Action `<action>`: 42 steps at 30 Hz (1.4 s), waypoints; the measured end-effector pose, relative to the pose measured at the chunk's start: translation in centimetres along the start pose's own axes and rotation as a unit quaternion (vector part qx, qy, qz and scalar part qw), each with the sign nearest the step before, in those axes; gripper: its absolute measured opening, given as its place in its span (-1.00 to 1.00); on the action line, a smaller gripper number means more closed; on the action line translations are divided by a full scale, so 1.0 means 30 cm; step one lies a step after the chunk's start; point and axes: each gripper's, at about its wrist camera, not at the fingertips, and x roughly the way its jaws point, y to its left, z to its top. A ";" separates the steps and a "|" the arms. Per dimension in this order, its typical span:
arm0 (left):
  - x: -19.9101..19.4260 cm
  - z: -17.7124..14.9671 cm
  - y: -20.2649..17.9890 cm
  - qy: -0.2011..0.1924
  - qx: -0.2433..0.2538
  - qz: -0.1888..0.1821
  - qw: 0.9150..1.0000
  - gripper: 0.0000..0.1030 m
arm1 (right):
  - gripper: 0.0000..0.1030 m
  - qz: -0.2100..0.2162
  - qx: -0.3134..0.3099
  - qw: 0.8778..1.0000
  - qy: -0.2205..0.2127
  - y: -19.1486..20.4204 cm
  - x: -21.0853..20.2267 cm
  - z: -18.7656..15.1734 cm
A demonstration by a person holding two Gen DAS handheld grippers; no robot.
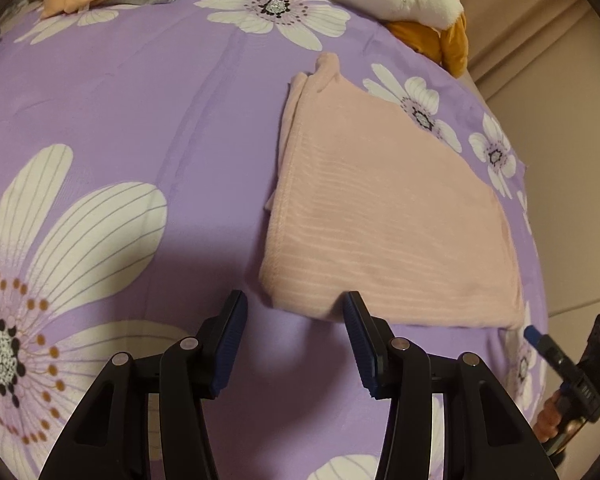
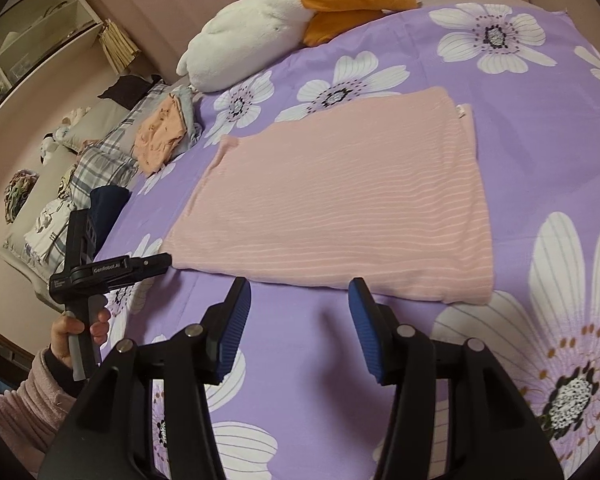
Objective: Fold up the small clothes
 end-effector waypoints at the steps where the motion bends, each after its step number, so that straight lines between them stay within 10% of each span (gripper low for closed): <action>1: 0.002 0.002 -0.003 0.000 0.000 -0.001 1.000 -0.06 | 0.00 0.001 -0.001 1.000 0.001 0.004 0.005 0.000; 42: 0.078 0.083 -0.048 0.014 0.001 -0.029 0.999 -0.06 | 0.00 0.010 -0.002 1.000 0.022 0.023 0.077 -0.003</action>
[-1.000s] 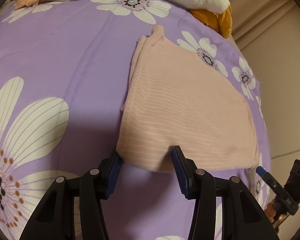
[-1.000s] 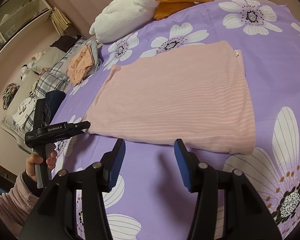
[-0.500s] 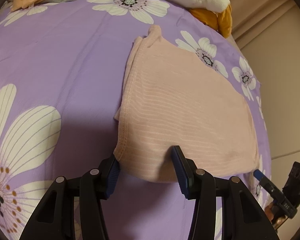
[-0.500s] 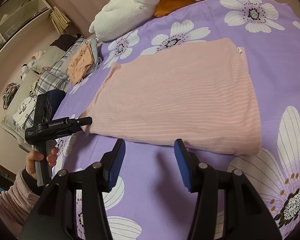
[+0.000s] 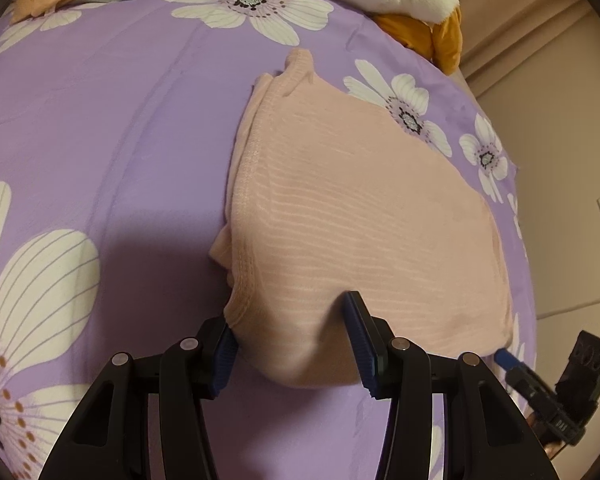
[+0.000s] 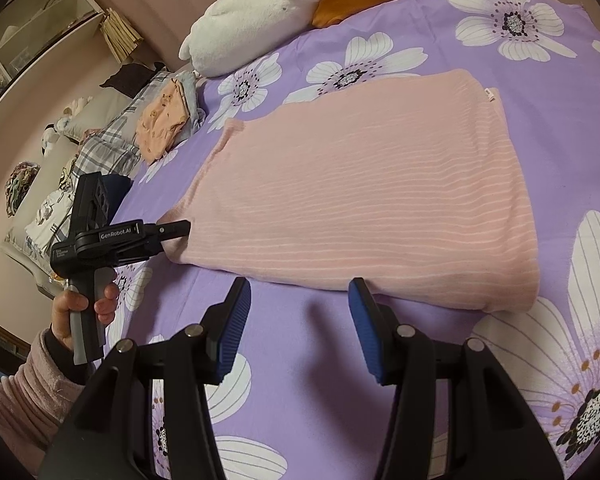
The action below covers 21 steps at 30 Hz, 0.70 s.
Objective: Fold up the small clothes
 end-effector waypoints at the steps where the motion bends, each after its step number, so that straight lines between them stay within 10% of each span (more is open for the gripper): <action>1: 0.004 0.004 -0.002 0.001 0.000 -0.001 1.000 -0.06 | 0.00 0.000 -0.001 1.000 0.001 0.002 0.003 0.000; 21: 0.080 0.125 -0.058 0.008 0.003 -0.016 1.000 -0.06 | 0.00 0.002 -0.035 0.999 0.002 0.081 0.210 0.217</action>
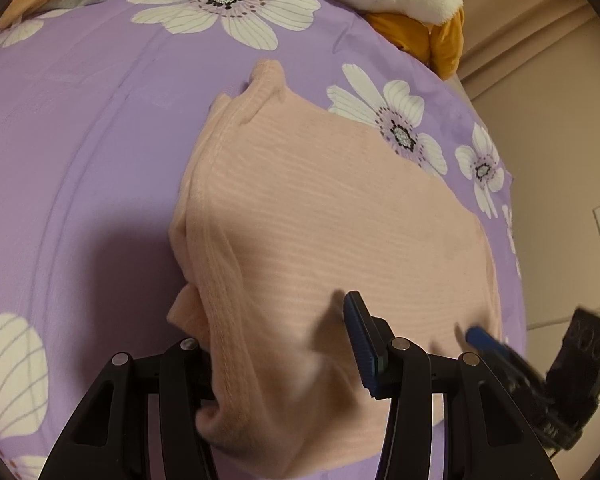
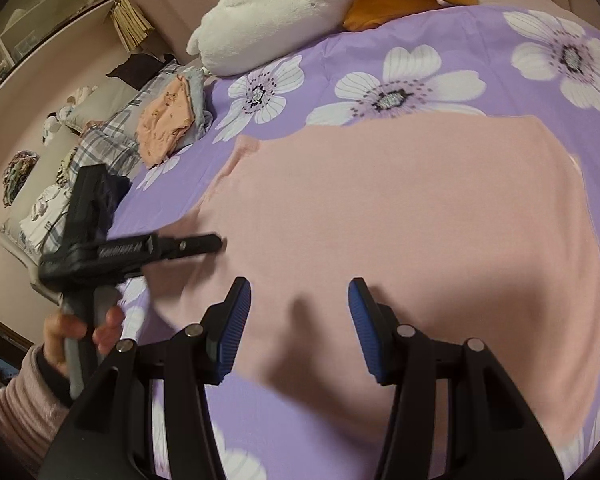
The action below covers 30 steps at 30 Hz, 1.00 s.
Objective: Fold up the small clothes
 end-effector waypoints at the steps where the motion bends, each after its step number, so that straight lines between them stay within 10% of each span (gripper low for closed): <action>1: 0.000 0.003 -0.004 0.000 0.003 0.002 1.000 -0.06 | 0.00 -0.002 -0.003 1.000 0.001 0.002 0.022 0.025; 7: -0.002 0.013 -0.008 0.001 0.015 0.014 1.000 -0.07 | -0.07 -0.046 -0.008 0.999 0.018 -0.001 0.170 0.164; 17: -0.014 0.011 -0.020 -0.005 0.042 0.036 0.998 -0.32 | -0.83 -0.127 -0.011 0.991 0.045 -0.017 0.321 0.272; 30: -0.037 0.016 -0.070 -0.020 0.074 0.061 0.995 -0.63 | -0.81 -0.079 -0.019 0.996 0.037 0.039 0.179 0.160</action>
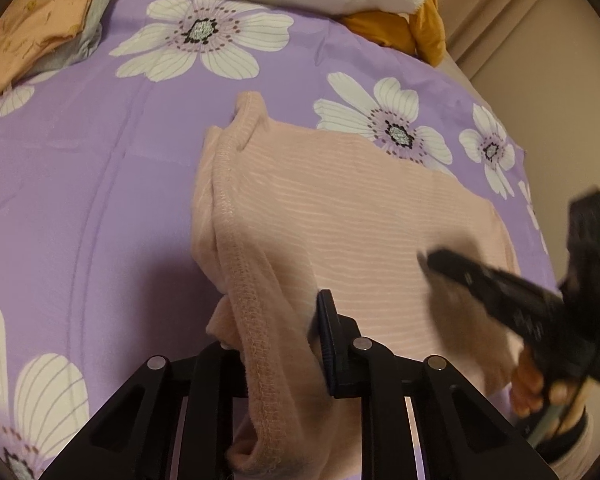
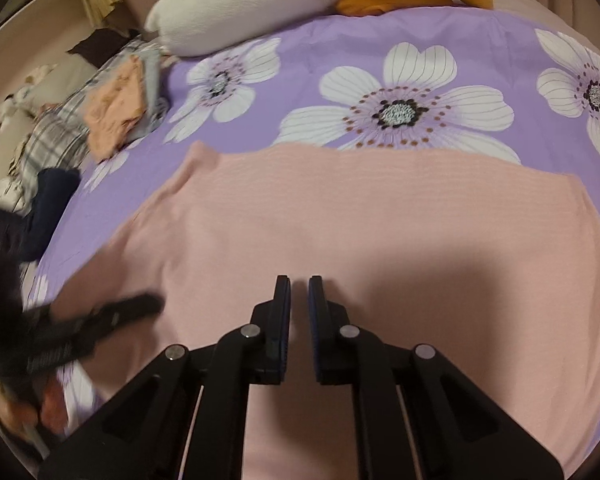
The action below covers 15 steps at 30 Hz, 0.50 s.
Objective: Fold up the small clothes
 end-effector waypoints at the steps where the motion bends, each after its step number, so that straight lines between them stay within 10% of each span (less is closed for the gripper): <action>1: -0.003 0.001 -0.003 -0.001 0.002 0.002 1.000 -0.63 | -0.81 0.005 -0.005 1.000 0.000 0.007 -0.019 -0.024; 15: -0.015 0.005 -0.040 -0.005 0.019 0.035 0.999 -0.64 | -0.80 0.047 -0.008 0.998 0.028 0.058 -0.101 -0.223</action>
